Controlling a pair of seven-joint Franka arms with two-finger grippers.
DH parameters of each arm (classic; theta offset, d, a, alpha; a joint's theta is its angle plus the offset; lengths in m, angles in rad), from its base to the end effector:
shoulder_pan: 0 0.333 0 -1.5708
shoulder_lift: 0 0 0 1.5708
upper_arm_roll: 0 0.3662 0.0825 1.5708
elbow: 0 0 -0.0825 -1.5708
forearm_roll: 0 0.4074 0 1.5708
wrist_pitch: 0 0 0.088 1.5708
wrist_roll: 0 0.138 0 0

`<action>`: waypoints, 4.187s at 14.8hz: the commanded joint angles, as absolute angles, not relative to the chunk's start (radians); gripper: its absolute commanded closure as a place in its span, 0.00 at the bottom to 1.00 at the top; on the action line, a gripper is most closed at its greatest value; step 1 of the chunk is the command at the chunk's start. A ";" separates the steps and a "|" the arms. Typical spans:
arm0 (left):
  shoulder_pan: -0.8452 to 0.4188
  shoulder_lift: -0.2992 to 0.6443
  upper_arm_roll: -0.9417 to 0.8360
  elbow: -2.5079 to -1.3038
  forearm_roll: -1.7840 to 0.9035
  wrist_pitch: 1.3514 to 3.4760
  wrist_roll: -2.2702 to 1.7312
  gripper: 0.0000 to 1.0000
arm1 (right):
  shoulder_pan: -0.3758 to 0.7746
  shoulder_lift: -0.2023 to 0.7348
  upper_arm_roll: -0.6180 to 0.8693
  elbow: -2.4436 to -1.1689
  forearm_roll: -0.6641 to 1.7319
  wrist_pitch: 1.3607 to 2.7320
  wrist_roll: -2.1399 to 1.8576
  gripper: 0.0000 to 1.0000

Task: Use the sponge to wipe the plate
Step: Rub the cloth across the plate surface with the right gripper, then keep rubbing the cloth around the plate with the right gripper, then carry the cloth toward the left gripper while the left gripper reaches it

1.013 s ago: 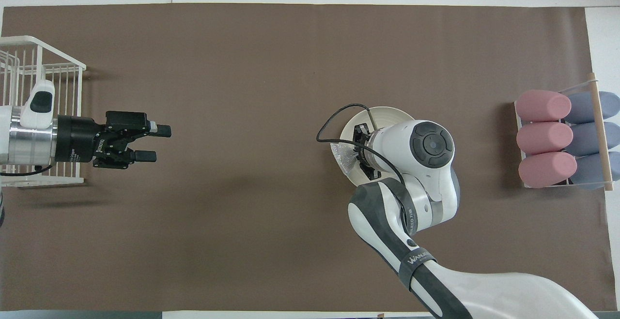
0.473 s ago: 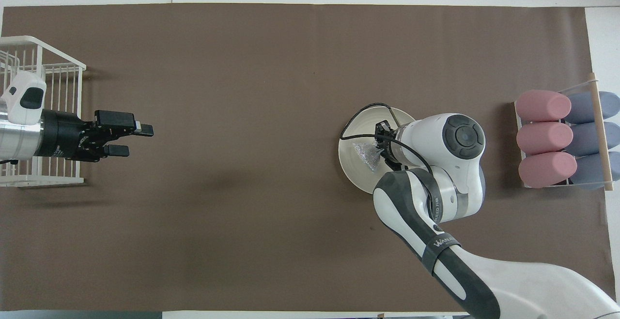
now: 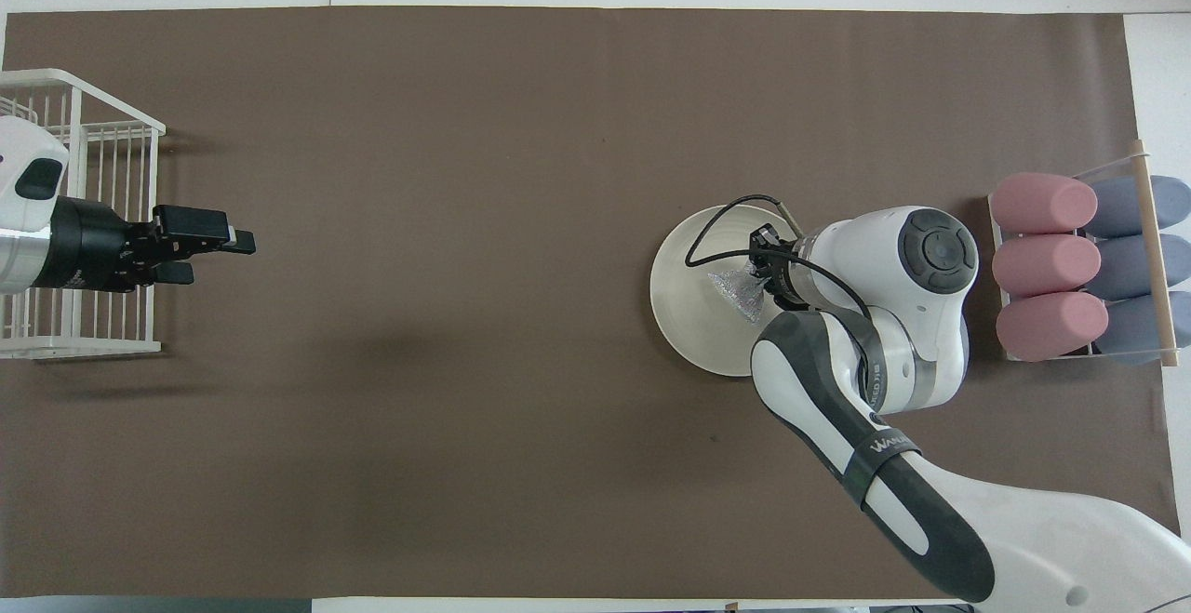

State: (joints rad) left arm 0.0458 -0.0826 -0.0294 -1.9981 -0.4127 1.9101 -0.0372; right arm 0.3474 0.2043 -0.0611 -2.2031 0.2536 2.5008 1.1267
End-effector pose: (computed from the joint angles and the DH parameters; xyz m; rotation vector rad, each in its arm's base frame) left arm 0.5540 -0.0317 0.5141 2.7426 0.2667 -0.0128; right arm 0.5651 0.1698 0.2989 -2.5787 1.4680 0.0368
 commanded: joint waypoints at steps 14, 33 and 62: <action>0.000 -0.011 -0.037 -1.557 -0.006 1.438 -0.092 0.00 | 0.338 0.207 -0.052 -2.241 0.275 2.522 1.076 1.00; -0.060 0.009 -0.017 -1.539 -0.008 1.447 -0.094 0.00 | 0.456 0.199 -0.048 -2.162 0.275 2.487 1.357 1.00; -0.419 -0.264 -0.032 -2.227 -1.367 2.106 -0.080 0.00 | 0.583 0.021 0.009 -1.664 0.133 1.756 1.997 1.00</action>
State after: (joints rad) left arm -0.3795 -0.2427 -0.0496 -2.1865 -1.3328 2.0814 -0.1562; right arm 0.5917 0.0107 0.0008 -1.6818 0.1251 1.7513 1.9795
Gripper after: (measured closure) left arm 0.000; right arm 0.899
